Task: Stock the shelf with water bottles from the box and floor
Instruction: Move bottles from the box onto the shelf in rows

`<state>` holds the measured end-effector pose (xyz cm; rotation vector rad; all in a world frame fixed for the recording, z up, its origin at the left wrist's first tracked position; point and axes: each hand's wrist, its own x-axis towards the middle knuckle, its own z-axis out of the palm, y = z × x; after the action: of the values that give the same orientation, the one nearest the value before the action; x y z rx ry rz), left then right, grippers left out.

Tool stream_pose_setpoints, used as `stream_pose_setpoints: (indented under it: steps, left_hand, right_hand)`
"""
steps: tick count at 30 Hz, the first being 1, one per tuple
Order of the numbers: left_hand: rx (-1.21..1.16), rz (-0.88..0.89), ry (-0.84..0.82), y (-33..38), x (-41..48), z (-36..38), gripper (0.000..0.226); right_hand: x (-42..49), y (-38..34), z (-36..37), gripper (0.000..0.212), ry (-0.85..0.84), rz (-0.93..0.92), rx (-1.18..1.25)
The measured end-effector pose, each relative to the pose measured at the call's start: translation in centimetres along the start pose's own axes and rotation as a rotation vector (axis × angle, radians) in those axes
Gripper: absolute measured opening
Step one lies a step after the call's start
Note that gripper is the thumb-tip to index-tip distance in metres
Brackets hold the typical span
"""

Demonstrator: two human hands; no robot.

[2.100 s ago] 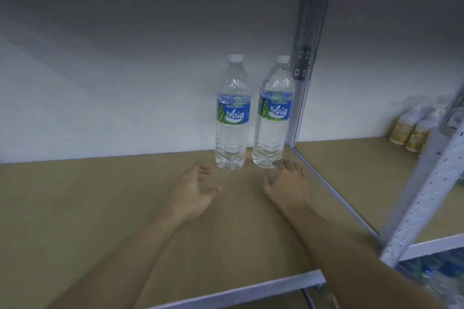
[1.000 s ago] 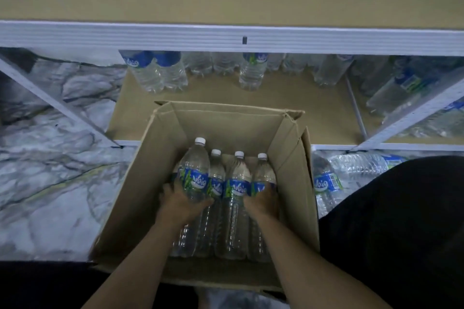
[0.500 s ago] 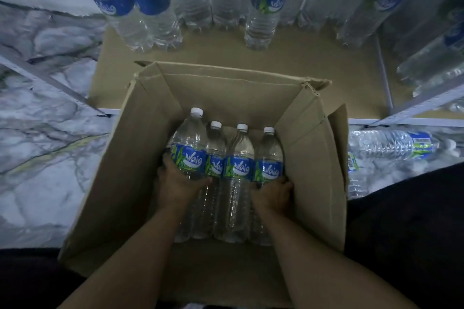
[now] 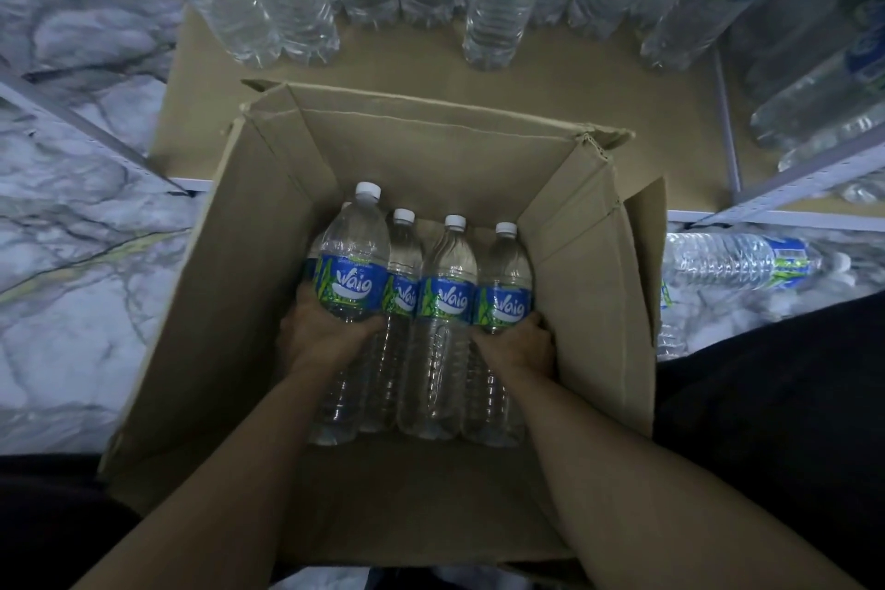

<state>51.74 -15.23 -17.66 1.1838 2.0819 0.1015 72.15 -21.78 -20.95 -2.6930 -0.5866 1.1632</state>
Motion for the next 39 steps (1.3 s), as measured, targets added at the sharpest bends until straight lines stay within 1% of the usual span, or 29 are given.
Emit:
stream_pose_setpoints:
  steps: [3, 4, 6, 8, 10, 12, 16, 19, 23, 28, 31, 33, 35, 37, 39]
  left_hand:
    - [-0.004, -0.011, -0.018, 0.0, 0.2, 0.1, 0.096]
    - [-0.007, -0.013, -0.026, 0.0, 0.3, 0.2, 0.095]
    - [-0.009, -0.008, -0.034, 0.1, 0.3, 0.2, 0.096]
    - [-0.021, 0.0, -0.045, 0.2, 0.2, 0.2, 0.101]
    - [-0.04, 0.0, -0.055, 0.2, 0.0, 0.1, 0.111]
    - [-0.059, -0.001, -0.047, 0.3, -0.1, 0.0, 0.116]
    - [-0.057, -0.014, -0.027, 0.3, 0.0, 0.0, 0.102]
    - [-0.055, -0.023, -0.019, 0.2, 0.1, -0.1, 0.096]
    - [-0.108, -0.024, -0.019, 0.4, -0.2, -0.5, 0.085]
    - [-0.191, 0.049, -0.006, 0.8, -1.5, -1.7, 0.073]
    - [-0.217, 0.11, 0.016, 1.5, -2.9, -2.7, 0.066]
    - [-0.225, 0.151, 0.015, 2.2, -3.8, -3.6, 0.063]
    - [-0.223, 0.197, 0.03, 2.7, -4.8, -4.7, 0.063]
    - [-0.231, 0.253, 0.058, 3.2, -5.8, -5.9, 0.064]
    - [-0.252, 0.289, 0.091, 3.6, -7.1, -6.9, 0.064]
  right_hand:
    - [0.5, 0.1, 0.0, 0.088, -0.077, 0.025, 0.012]
    - [0.6, 0.3, 0.0, 0.09, -0.114, 0.055, 0.066]
    - [0.8, 0.8, 0.4, 0.095, -0.171, 0.083, 0.25]
    - [0.9, 1.3, 1.1, 0.1, -0.149, 0.074, 0.364]
    - [0.9, 1.5, 1.5, 0.103, -0.113, 0.055, 0.387]
    - [0.9, 1.5, 1.3, 0.098, -0.102, 0.035, 0.403]
    - [1.4, 1.3, 1.0, 0.089, -0.069, 0.044, 0.383]
    - [1.4, 0.9, 1.2, 0.076, -0.05, 0.089, 0.358]
    - [1.0, 0.6, 0.8, 0.073, -0.006, 0.122, 0.341]
    - [-0.4, 0.2, 0.0, 0.068, 0.036, 0.115, 0.325]
    - [-1.5, -0.4, -1.2, 0.063, 0.01, 0.115, 0.347]
    - [-2.2, -0.9, -2.3, 0.062, -0.01, 0.108, 0.373]
    - [-3.4, -1.4, -3.4, 0.067, -0.023, 0.067, 0.393]
    - [-4.8, -1.8, -4.4, 0.069, -0.008, -0.02, 0.374]
    - [-6.3, -1.9, -5.1, 0.067, 0.023, -0.132, 0.356]
